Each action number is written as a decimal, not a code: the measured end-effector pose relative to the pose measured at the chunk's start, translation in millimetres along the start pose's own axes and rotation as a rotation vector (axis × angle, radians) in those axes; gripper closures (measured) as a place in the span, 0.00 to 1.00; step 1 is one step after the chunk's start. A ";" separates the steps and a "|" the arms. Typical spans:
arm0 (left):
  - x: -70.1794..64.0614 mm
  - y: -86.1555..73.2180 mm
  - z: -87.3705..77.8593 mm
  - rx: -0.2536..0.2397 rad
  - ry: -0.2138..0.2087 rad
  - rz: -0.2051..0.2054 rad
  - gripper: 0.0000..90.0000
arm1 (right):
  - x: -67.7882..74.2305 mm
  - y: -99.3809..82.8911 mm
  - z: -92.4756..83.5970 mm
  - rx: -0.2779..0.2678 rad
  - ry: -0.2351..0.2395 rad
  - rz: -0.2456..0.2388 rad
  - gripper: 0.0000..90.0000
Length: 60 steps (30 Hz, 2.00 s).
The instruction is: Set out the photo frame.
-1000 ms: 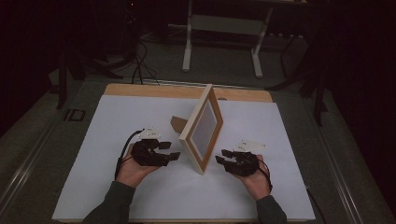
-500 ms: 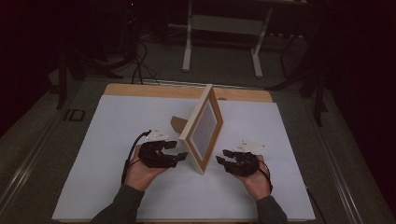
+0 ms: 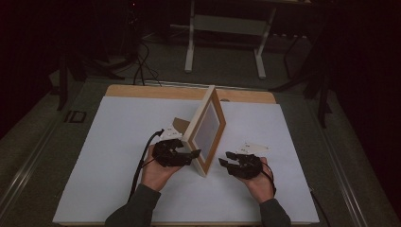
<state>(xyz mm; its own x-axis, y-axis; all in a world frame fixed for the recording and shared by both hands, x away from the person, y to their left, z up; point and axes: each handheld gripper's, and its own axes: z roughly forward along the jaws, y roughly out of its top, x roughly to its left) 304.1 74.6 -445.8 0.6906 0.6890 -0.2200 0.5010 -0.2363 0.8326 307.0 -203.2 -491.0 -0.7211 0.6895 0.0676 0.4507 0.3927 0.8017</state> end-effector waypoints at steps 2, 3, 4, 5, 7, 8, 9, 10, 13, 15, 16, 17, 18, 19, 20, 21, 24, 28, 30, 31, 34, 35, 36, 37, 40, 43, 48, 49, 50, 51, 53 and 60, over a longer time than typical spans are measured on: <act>-0.6 1.3 1.9 -0.002 0.016 -0.015 0.42 | 0.0 -0.2 0.2 0.002 -0.001 -0.001 0.63; -0.7 2.0 2.7 -0.003 0.024 -0.020 0.42 | 0.0 -0.3 0.3 0.002 -0.001 -0.003 0.63; -1.0 2.5 3.4 -0.006 0.029 -0.025 0.42 | 0.1 -0.3 0.4 0.003 -0.001 -0.004 0.63; -1.3 3.0 4.2 -0.010 0.033 -0.031 0.42 | 0.2 -0.3 0.5 0.004 -0.001 -0.005 0.63; -2.1 3.9 6.2 -0.014 0.030 -0.046 0.44 | 0.2 -0.4 0.4 0.004 0.000 -0.006 0.63; -2.5 4.0 7.4 -0.015 0.031 -0.048 0.45 | 0.0 -0.5 0.3 0.004 0.000 -0.005 0.63; -3.2 4.2 8.6 -0.015 0.038 -0.048 0.45 | -0.2 -0.5 0.2 0.003 -0.001 -0.003 0.63; -3.6 4.2 9.6 -0.012 0.042 -0.047 0.46 | -0.5 -0.6 0.1 0.002 0.000 -0.003 0.63; -4.4 4.3 12.1 -0.008 0.052 -0.053 0.48 | -1.1 -1.0 -0.1 0.005 0.000 0.001 0.63; -5.3 4.5 12.8 -0.012 0.059 -0.057 0.50 | -1.3 -1.2 0.0 0.006 -0.002 0.000 0.63; -5.7 4.7 13.0 -0.015 0.062 -0.060 0.51 | -1.3 -1.1 0.0 0.006 -0.002 0.000 0.63; -5.9 5.0 13.2 -0.013 0.064 -0.062 0.52 | -1.1 -1.1 0.2 0.006 -0.001 -0.001 0.63; -6.0 5.2 13.5 -0.013 0.065 -0.065 0.53 | -1.0 -1.1 0.2 0.006 -0.001 0.000 0.63; -6.2 5.4 13.8 -0.014 0.067 -0.067 0.54 | -0.9 -1.2 0.4 0.006 0.000 0.000 0.63; -6.4 5.6 14.0 -0.015 0.069 -0.068 0.54 | -0.9 -1.2 0.6 0.006 0.000 0.000 0.63; -6.6 5.8 14.2 -0.015 0.072 -0.070 0.55 | -0.9 -1.3 0.7 0.007 0.000 -0.001 0.63; -7.6 6.2 15.4 -0.012 0.090 -0.081 0.57 | -0.8 -1.5 1.0 0.007 0.001 0.002 0.63; -7.9 6.8 17.0 -0.016 0.104 -0.108 0.59 | -0.9 -1.7 1.5 0.010 0.000 -0.001 0.63; -7.8 7.1 17.6 -0.021 0.109 -0.116 0.60 | -1.4 -2.0 1.5 0.010 0.000 0.002 0.63; -7.9 7.2 17.7 -0.021 0.118 -0.117 0.61 | -1.7 -2.2 1.6 0.009 0.000 0.004 0.63; -9.5 7.4 17.8 -0.024 0.127 -0.109 0.65 | -2.2 -2.4 1.5 0.008 -0.002 0.004 0.63; -10.2 7.6 17.7 -0.022 0.134 -0.106 0.65 | -2.2 -2.3 1.6 0.008 -0.001 0.004 0.63; -11.1 7.9 17.7 -0.020 0.139 -0.102 0.66 | -2.1 -2.3 1.6 0.009 -0.002 0.006 0.63; -11.9 8.1 17.9 -0.022 0.143 -0.100 0.68 | -2.1 -2.4 1.6 0.009 -0.001 0.007 0.63; -14.8 9.3 18.0 -0.031 0.152 -0.093 0.73 | -2.0 -2.4 1.6 0.009 -0.001 0.006 0.63; -16.6 10.6 17.7 -0.042 0.173 -0.096 0.76 | -2.1 -2.3 1.4 0.007 -0.001 0.007 0.63; -16.7 10.7 15.4 -0.063 0.214 -0.096 0.80 | -2.7 -2.5 1.3 0.008 -0.002 0.007 0.63; -16.1 10.6 14.5 -0.071 0.222 -0.098 0.81 | -2.8 -2.5 1.3 0.008 -0.002 0.007 0.63; -15.8 10.5 14.0 -0.073 0.227 -0.099 0.82 | -2.8 -2.5 1.2 0.008 -0.002 0.008 0.63; -15.4 10.6 13.6 -0.075 0.229 -0.101 0.82 | -2.8 -2.5 1.1 0.008 -0.003 0.007 0.63; -14.4 10.8 13.2 -0.076 0.230 -0.104 0.83 | -2.8 -2.5 1.1 0.008 -0.003 0.007 0.63; -5.1 11.6 10.5 -0.066 0.181 -0.117 0.83 | -3.4 -3.1 1.6 0.009 0.000 0.012 0.63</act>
<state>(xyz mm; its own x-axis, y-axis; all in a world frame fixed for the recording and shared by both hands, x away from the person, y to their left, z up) 311.9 61.2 -440.4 0.5215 0.8224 -0.2273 0.5330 -0.1060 0.8395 308.9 -205.7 -494.7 -0.7156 0.6943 0.0766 0.4636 0.3901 0.7955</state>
